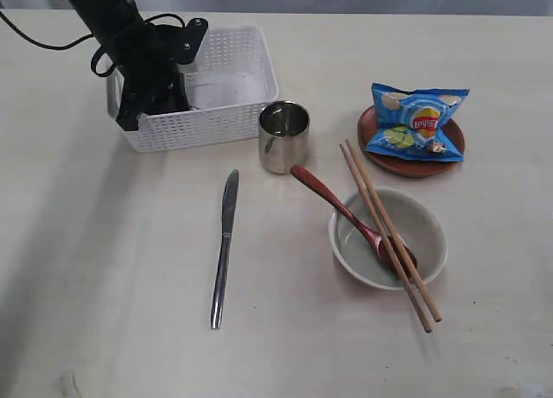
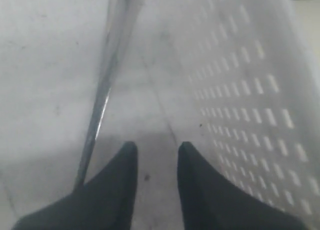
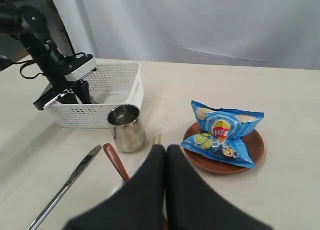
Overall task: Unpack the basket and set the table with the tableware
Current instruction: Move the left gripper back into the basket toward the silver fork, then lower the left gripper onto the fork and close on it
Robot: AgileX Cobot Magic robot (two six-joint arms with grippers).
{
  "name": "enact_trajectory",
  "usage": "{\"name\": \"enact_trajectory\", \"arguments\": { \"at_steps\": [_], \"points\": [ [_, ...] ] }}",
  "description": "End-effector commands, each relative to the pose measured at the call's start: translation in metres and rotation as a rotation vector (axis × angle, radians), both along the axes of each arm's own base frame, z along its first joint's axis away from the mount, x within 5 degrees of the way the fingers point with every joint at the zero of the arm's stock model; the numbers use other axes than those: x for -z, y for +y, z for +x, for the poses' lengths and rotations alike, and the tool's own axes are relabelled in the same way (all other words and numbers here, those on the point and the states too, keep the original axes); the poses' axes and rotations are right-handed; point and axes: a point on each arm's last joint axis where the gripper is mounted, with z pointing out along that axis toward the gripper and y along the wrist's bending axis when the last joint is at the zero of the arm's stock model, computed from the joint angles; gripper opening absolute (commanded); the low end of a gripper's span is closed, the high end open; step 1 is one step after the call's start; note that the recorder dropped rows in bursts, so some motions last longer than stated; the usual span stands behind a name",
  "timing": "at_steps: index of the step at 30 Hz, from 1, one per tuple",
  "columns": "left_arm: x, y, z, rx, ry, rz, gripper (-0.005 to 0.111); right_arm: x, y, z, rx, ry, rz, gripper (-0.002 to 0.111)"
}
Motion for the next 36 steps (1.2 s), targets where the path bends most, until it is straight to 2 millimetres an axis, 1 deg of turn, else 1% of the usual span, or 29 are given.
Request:
{"name": "enact_trajectory", "arguments": {
  "at_steps": [1, 7, 12, 16, 23, 27, 29, 32, 34, 36],
  "points": [
    [0.016, 0.000, 0.010, -0.016, -0.083, 0.017, 0.011, 0.000, 0.000, 0.000, -0.002, 0.000, 0.002, 0.000],
    [0.014, 0.001, 0.021, -0.094, -0.188, 0.009, 0.010, 0.000, 0.000, 0.000, -0.002, 0.000, 0.002, 0.000],
    [0.010, 0.006, 0.021, -0.102, -0.192, 0.056, 0.009, 0.000, 0.000, 0.000, -0.002, -0.002, 0.003, 0.000],
    [-0.001, 0.013, 0.019, -0.114, -0.176, 0.057, 0.009, 0.000, 0.000, 0.000, -0.002, -0.002, 0.003, 0.000],
    [-0.023, 0.031, 0.015, -0.130, -0.148, 0.061, 0.009, 0.000, 0.000, 0.000, -0.002, -0.002, 0.003, 0.000],
    [-0.030, 0.041, 0.012, -0.109, -0.146, 0.126, 0.009, 0.000, 0.000, 0.000, -0.002, -0.002, 0.003, 0.000],
    [-0.038, 0.046, 0.011, -0.136, -0.156, 0.154, 0.009, 0.000, 0.000, 0.000, -0.002, -0.002, 0.003, 0.000],
    [-0.052, 0.058, 0.011, -0.194, -0.168, 0.145, 0.009, 0.000, 0.000, 0.000, -0.001, -0.002, 0.008, 0.000],
    [-0.059, 0.065, 0.007, -0.219, -0.138, 0.147, 0.009, 0.000, 0.000, 0.000, -0.001, -0.004, 0.009, 0.000],
    [-0.065, 0.073, -0.002, -0.231, -0.060, 0.159, 0.009, 0.000, 0.000, 0.000, -0.001, -0.004, 0.009, 0.000]
  ]
}}
